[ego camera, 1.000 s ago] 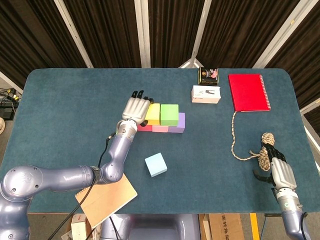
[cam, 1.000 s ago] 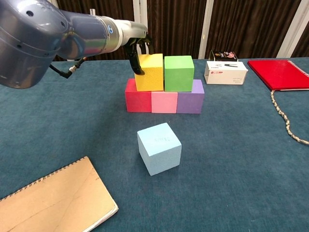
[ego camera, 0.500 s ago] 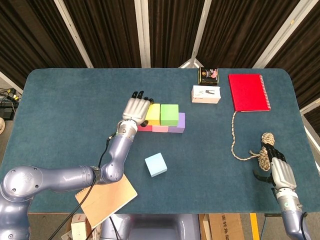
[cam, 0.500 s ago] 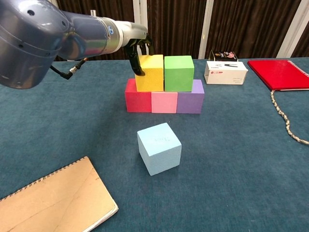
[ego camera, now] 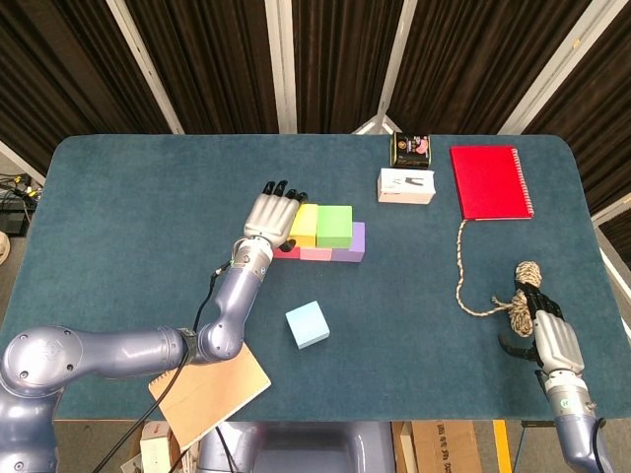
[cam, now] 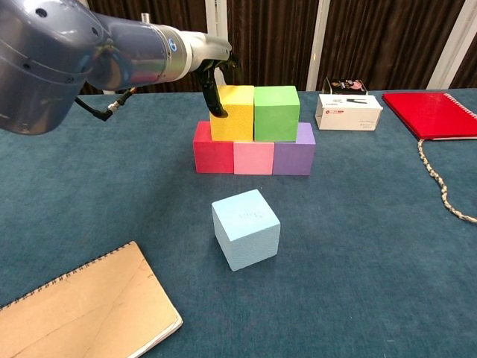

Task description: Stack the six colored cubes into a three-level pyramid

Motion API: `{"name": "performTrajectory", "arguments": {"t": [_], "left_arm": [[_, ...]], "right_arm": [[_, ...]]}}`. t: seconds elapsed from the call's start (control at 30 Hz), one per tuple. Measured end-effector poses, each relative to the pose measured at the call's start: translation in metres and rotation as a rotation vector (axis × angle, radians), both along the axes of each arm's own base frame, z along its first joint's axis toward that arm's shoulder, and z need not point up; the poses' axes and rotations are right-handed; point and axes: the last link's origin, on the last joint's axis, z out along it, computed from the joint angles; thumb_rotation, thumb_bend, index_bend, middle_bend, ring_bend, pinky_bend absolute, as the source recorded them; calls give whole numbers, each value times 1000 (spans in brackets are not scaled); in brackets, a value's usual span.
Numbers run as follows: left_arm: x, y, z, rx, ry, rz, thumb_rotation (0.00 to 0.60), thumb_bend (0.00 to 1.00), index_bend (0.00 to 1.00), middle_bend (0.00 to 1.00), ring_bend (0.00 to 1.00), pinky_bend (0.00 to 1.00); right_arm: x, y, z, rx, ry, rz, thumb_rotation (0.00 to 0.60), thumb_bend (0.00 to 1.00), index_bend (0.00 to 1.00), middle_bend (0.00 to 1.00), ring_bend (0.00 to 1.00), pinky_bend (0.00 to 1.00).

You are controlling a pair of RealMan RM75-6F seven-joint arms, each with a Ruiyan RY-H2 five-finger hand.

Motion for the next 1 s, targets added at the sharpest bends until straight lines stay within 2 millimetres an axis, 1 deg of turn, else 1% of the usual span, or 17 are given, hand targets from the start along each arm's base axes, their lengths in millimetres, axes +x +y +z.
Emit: {"name": "performTrajectory", "arguments": {"t": [0.1, 0.33, 0.43, 0.53, 0.63, 0.73, 0.83, 0.87, 1.0], "left_arm": [[0, 0, 0, -4, 4, 1, 600, 351, 142, 121, 0, 0], [2, -3, 5, -14, 2, -2, 600, 351, 59, 43, 0, 0], [4, -4, 13, -10, -20, -9, 600, 351, 51, 36, 0, 0], [5, -6, 25, -2, -55, -19, 600, 351, 51, 35, 0, 0], [4, -10, 43, 12, -100, -39, 600, 351, 51, 37, 0, 0], [-1, -16, 64, 35, -145, -72, 600, 351, 54, 39, 0, 0], [-17, -24, 90, 67, -187, -90, 600, 351, 60, 42, 0, 0], [-26, -27, 101, 82, -200, -90, 600, 351, 63, 45, 0, 0], [-60, -37, 134, 128, -228, -72, 600, 351, 75, 58, 0, 0]], "right_arm": [[0, 0, 0, -2, -1, 0, 600, 344, 39, 16, 0, 0], [0, 0, 1, -4, -1, 2, 600, 343, 39, 17, 0, 0], [0, 0, 1, -2, 0, 4, 600, 344, 39, 17, 0, 0], [0, 0, 1, 1, 5, 6, 600, 343, 39, 17, 0, 0], [0, 1, 1, 6, 12, 13, 600, 343, 39, 16, 0, 0], [2, 1, 0, 12, 17, 30, 600, 343, 39, 17, 0, 0], [5, 1, 0, 15, 22, 61, 600, 344, 39, 17, 0, 0], [7, 1, 0, 16, 23, 73, 600, 343, 39, 17, 0, 0], [15, 3, 0, 14, 25, 144, 600, 344, 39, 16, 0, 0]]}}
